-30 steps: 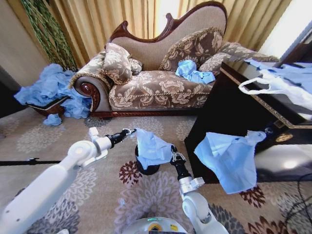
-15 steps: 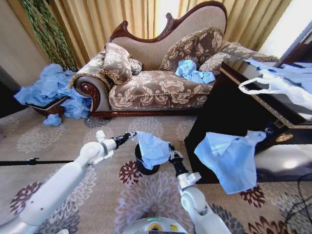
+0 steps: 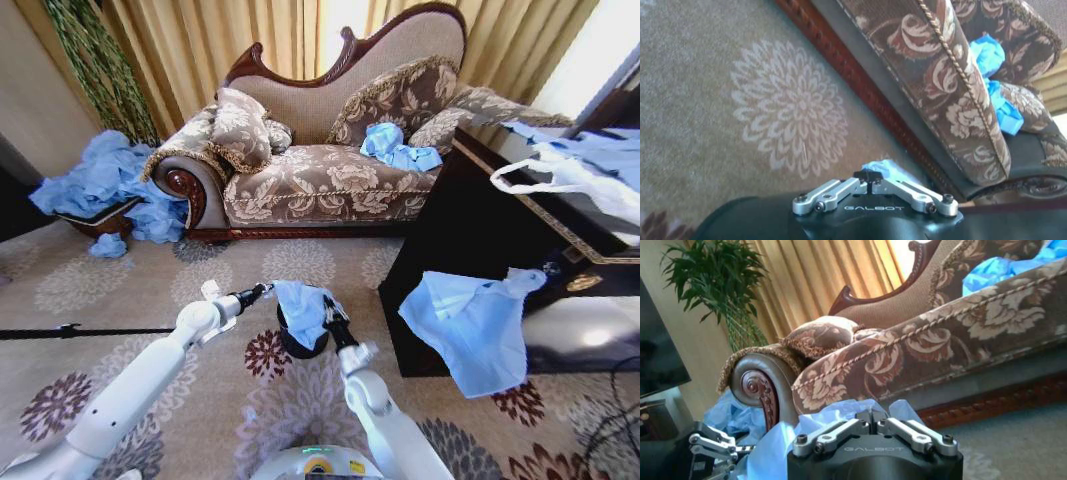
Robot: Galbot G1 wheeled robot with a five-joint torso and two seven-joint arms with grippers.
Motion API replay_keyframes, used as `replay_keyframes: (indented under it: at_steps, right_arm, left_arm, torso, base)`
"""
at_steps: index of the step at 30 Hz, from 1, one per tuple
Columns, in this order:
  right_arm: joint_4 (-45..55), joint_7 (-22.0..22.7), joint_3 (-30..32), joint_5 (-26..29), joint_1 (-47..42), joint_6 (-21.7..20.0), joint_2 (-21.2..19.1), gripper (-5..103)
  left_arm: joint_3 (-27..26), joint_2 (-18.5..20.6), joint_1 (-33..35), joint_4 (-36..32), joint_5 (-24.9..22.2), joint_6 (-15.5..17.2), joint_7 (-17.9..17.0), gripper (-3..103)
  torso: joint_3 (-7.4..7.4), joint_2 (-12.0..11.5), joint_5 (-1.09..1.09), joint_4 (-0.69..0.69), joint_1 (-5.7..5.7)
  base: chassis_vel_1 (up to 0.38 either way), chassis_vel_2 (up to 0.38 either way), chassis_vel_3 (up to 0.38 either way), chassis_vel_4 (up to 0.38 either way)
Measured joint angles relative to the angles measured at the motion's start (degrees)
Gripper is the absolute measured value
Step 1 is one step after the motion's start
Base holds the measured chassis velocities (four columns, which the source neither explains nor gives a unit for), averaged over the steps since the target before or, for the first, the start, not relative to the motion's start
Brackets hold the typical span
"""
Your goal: Place a garbage bag over the trash bin.
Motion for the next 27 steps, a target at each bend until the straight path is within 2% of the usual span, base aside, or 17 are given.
replay_keyframes:
  at_steps: [10,21,27]
  right_arm:
    - [-2.77,0.56,-0.1,1.82,5.31,-0.21,0.12,0]
    - [-4.51,1.04,0.12,3.8,12.2,-0.47,0.42,0]
    - [-0.34,1.12,1.59,3.92,9.39,-1.01,-0.91,0]
  left_arm:
    - [1.91,-3.07,-4.45,3.94,1.25,-1.25,0.17,0]
    - [3.29,-4.71,-9.94,7.13,1.06,-1.83,1.03,0]
    - [3.53,-5.1,-10.15,7.86,1.07,-1.87,1.19,0]
  torso:
    - [0.0,0.0,-0.01,-0.01,0.0]
    - [0.0,0.0,0.0,-0.01,0.0]
    - [-0.01,0.0,0.0,0.03,0.0]
  base:
    - [0.0,0.0,0.0,0.0]
    - [0.0,0.0,0.0,0.0]
    - [0.0,0.0,0.0,0.0]
